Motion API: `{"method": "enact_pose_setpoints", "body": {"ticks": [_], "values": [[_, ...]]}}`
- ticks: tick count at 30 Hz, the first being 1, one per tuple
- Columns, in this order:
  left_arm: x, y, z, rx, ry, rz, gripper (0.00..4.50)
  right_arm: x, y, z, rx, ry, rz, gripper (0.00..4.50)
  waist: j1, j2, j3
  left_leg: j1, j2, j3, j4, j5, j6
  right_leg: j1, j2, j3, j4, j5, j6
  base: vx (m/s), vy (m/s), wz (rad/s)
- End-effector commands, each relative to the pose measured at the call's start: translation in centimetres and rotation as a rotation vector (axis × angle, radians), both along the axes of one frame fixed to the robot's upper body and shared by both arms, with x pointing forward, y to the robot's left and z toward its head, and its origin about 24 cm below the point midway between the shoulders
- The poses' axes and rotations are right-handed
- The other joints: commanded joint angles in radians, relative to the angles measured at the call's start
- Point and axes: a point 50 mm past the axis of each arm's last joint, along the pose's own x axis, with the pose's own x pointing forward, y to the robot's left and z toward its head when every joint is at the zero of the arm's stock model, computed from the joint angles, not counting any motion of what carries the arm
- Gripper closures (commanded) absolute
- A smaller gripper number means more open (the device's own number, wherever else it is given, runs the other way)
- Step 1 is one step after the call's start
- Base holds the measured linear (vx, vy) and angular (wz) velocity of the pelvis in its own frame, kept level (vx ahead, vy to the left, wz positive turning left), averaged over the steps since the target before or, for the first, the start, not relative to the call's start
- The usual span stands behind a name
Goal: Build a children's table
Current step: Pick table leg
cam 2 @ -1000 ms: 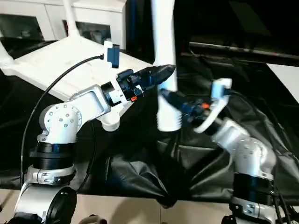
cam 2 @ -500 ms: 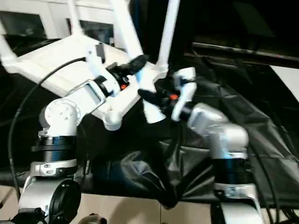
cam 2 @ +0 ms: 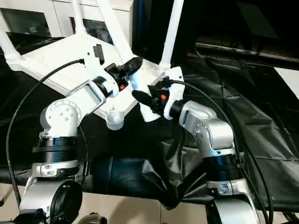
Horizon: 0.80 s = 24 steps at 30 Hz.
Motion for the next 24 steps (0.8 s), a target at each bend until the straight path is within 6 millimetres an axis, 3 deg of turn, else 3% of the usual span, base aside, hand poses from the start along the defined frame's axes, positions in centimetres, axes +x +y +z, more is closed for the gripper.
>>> {"method": "enact_pose_setpoints", "body": {"ticks": [1, 5, 8, 13, 17, 19, 24], "values": [[-0.4, -1.1, 0.3, 0.009, -0.015, -0.044, 2.3, 0.0, 0.2, 0.2, -0.03, -0.031, 0.005, 2.62, 0.0, -0.004, -0.077, 0.027, 0.043, -0.009, -0.066, -0.05, 0.016, 0.058, -0.06, 0.035, -0.058, 0.042, -0.221, 0.0, 0.0, 0.0], [-0.2, -0.6, 0.4, 0.014, -0.025, -0.029, 2.55, 0.2, 0.1, 0.2, -0.036, -0.033, -0.009, 2.62, -0.001, -0.003, -0.076, 0.028, 0.044, -0.009, -0.067, -0.062, 0.01, 0.058, -0.059, 0.035, -0.059, 0.03, -0.221, 0.0, 0.0, 0.0], [-0.2, -0.4, 0.5, 0.033, -0.05, -0.044, 2.59, 0.0, 0.2, 0.4, 0.0, -0.015, 0.027, 1.92, -0.001, -0.002, -0.077, 0.028, 0.043, -0.01, -0.067, -0.056, 0.013, 0.058, -0.059, 0.035, -0.058, 0.04, -0.221, 0.0, 0.0, 0.0], [-0.6, -0.1, 0.9, 0.068, -0.122, -0.14, 2.6, -0.2, 0.1, 0.6, 0.015, 0.014, 0.071, 1.5, 0.0, 0.0, -0.078, 0.029, 0.042, -0.009, -0.066, -0.041, 0.02, 0.057, -0.057, 0.034, -0.055, 0.05, -0.226, 0.0, 0.0, 0.0], [-1.7, 0.4, 1.5, 0.127, -0.235, -0.373, 2.61, -1.1, -0.8, 1.0, 0.016, 0.074, 0.222, 1.46, 0.004, 0.002, -0.077, 0.032, 0.044, -0.008, -0.067, -0.041, 0.015, 0.056, -0.057, 0.034, -0.052, 0.043, -0.229, 0.0, 0.0, 0.0], [-2.1, 0.8, 2.0, 0.136, -0.282, -0.444, 2.61, -1.6, -1.2, 1.0, -0.008, 0.092, 0.279, 1.46, 0.002, -0.004, -0.076, 0.03, 0.043, -0.007, -0.067, -0.046, 0.012, 0.058, -0.057, 0.034, -0.052, 0.045, -0.232, 0.0, 0.0, 0.0], [-2.7, 1.5, 2.9, 0.158, -0.352, -0.566, 2.61, -2.0, -1.6, 1.2, -0.002, 0.123, 0.348, 1.46, 0.001, -0.003, -0.074, 0.03, 0.043, -0.006, -0.069, -0.072, 0.005, 0.056, -0.061, 0.035, -0.054, -0.003, -0.241, 0.0, 0.0, 0.0]]}}
